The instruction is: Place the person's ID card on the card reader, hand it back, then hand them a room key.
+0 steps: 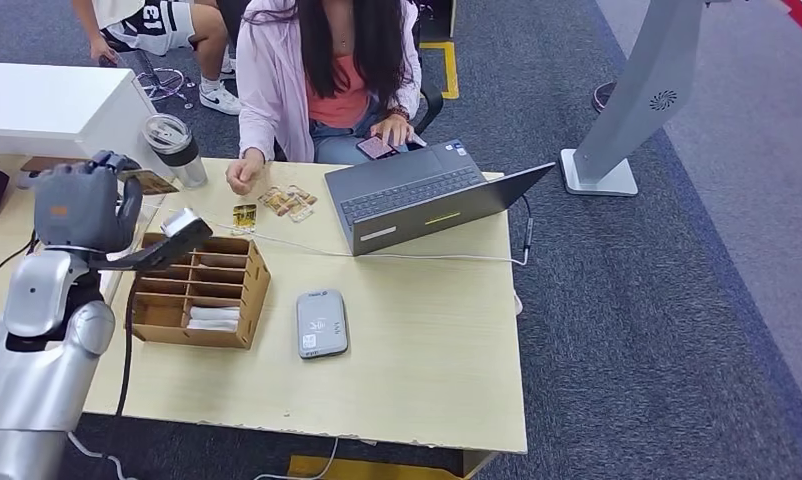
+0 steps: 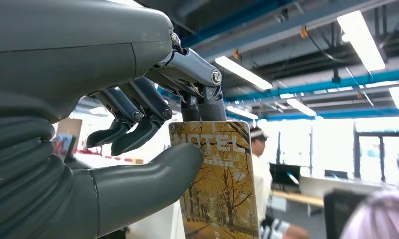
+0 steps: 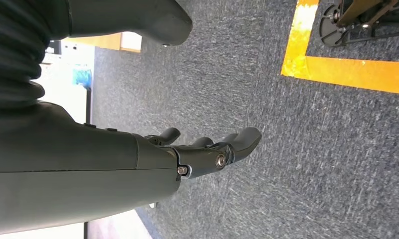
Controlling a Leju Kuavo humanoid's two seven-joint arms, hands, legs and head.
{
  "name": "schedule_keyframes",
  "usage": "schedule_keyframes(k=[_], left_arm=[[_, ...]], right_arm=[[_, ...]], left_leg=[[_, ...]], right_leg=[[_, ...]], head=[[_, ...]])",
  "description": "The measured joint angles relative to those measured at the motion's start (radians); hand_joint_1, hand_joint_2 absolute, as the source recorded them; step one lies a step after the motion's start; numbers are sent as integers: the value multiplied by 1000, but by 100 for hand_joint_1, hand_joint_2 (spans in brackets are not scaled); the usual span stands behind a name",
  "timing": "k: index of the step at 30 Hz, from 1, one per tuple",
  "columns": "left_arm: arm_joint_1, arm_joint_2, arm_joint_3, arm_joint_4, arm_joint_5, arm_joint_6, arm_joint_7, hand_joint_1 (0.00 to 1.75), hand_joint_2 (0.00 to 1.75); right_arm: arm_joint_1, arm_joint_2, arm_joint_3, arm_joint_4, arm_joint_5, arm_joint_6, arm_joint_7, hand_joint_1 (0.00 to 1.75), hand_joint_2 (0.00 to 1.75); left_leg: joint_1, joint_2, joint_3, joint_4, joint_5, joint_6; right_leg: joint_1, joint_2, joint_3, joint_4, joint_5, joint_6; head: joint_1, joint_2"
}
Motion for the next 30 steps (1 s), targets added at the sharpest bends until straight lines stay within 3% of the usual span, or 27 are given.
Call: schedule_keyframes(k=[5, 11, 17, 26, 30], left_arm=[[-131, -8, 0, 105, -31, 20, 1, 175, 175], [-205, -18, 0, 210, -71, 61, 5, 175, 175], [-319, -24, 0, 399, -129, 134, -2, 175, 175], [-356, -23, 0, 542, -138, 166, -7, 175, 175], [-355, -22, 0, 559, -128, 180, -22, 0, 175]], right_arm=[[-3, 0, 0, 0, 14, 8, -3, 0, 175], [-5, 0, 1, 0, 31, 15, -7, 0, 175], [-9, -2, 7, 0, 51, 31, -18, 0, 175], [-9, -2, 7, 0, 53, 38, -14, 0, 175], [-9, -2, 7, 0, 55, 35, -10, 0, 175]], left_leg=[[0, 0, 0, 0, 0, 0], [0, 1, 0, 0, 0, 0], [0, 1, 0, 0, 0, 0], [0, 1, 0, 0, 0, 0], [0, 1, -1, 0, 0, 0]], right_leg=[[0, 0, 0, 0, 0, 0], [0, 1, -1, 0, 0, 0], [0, 1, 0, 0, 0, 0], [0, 1, 0, 0, 0, 0], [0, 1, -1, 0, 0, 0]], head=[[0, 0], [0, 0], [0, 0], [0, 0], [0, 0]])
